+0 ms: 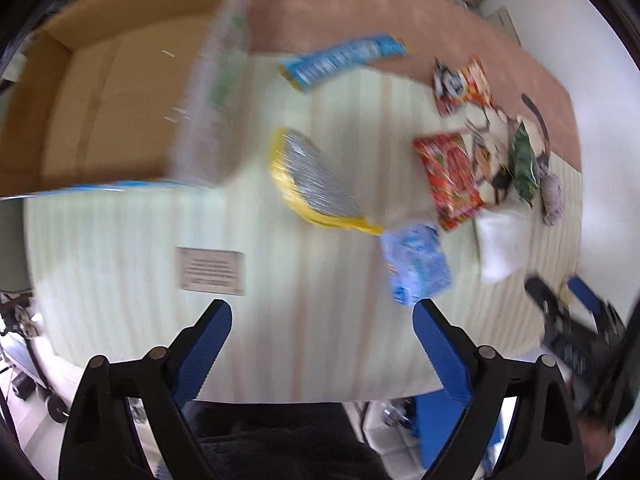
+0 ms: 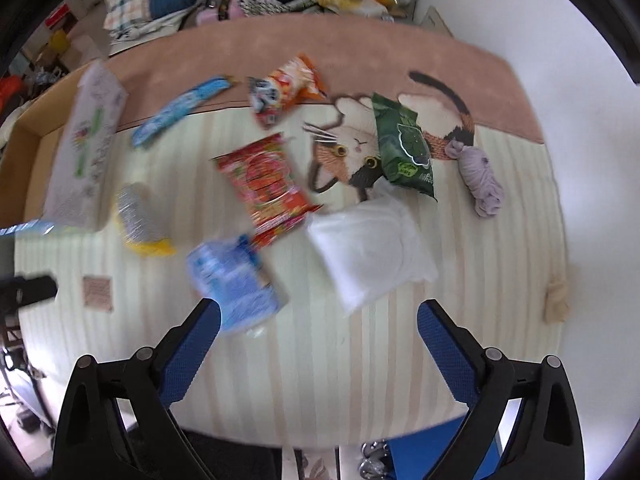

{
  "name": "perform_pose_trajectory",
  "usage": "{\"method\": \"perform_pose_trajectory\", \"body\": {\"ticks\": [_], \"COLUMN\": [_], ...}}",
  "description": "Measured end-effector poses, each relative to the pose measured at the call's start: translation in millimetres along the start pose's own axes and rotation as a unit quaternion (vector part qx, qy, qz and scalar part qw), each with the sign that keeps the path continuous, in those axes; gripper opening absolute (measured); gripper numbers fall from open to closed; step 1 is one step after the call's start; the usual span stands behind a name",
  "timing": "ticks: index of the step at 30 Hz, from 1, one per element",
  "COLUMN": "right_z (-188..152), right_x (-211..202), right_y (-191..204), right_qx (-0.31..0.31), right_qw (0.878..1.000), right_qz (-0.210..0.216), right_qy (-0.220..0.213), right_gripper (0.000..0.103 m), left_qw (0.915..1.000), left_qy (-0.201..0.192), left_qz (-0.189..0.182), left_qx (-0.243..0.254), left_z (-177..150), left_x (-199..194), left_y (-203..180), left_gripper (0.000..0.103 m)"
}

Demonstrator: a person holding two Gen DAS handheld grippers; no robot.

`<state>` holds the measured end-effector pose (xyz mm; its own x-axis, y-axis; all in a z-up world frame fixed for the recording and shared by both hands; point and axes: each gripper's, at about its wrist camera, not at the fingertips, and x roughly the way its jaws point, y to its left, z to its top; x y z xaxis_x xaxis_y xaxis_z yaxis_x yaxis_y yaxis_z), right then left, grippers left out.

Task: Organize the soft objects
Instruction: 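Grasp the blue-white wipe pack with the left tool while the right tool grasps the white bag, then carry the wipe pack with the left tool while the right tool carries the white bag to the box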

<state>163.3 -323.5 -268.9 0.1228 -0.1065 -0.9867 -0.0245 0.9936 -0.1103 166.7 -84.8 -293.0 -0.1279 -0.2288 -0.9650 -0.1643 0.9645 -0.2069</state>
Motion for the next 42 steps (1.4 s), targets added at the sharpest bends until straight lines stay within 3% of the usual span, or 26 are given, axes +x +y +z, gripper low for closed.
{"method": "perform_pose_trajectory", "body": {"ticks": [4,7,13,16,17,19,20,25,32,37,42], "right_z": [31,44,49,49,51,55,56,59,60,69,70], "right_x": [49,74,117,139,145,153,155,158,160,183,188], "right_y": [-37,-51,-47,-48,-53,-60,-62,-65,-60,-43,-25], "right_qx": [-0.001,-0.035,-0.137,-0.152,-0.144,-0.125,-0.121,-0.122,-0.128,-0.140,-0.146], "right_qw": [0.999,0.996,0.983,0.978,0.978,0.978,0.978,0.978,0.978,0.977,0.977], "right_qz": [-0.011,-0.001,-0.004,-0.011,0.003,0.042,0.056,0.057,0.042,0.029,0.007], "right_qy": [0.043,0.080,0.124,0.144,0.151,0.161,0.163,0.159,0.158,0.157,0.153], "right_gripper": [0.100,0.100,0.101,0.102,0.103,0.103,0.103,0.103,0.103,0.103,0.103], "left_qw": [0.9973,0.9937,0.9902,0.9905,0.9907,0.9911,0.9909,0.9907,0.9893,0.9896,0.9913], "left_qy": [0.062,0.096,0.128,0.132,0.132,0.131,0.130,0.123,0.144,0.142,0.129], "left_qz": [-0.040,-0.057,-0.054,-0.039,-0.033,-0.010,0.004,0.026,-0.007,-0.018,-0.001], "left_qx": [0.001,-0.006,0.006,0.003,0.006,0.020,0.032,0.052,0.021,0.014,0.027], "left_z": [9,16,29,31,31,29,27,18,6,0,-12], "left_x": [42,76,128,144,146,148,148,145,151,148,153], "left_y": [-38,-66,-105,-107,-105,-103,-101,-86,-79,-77,-97], "left_gripper": [0.092,0.092,0.091,0.086,0.084,0.068,0.066,0.068,0.068,0.068,0.068]}}
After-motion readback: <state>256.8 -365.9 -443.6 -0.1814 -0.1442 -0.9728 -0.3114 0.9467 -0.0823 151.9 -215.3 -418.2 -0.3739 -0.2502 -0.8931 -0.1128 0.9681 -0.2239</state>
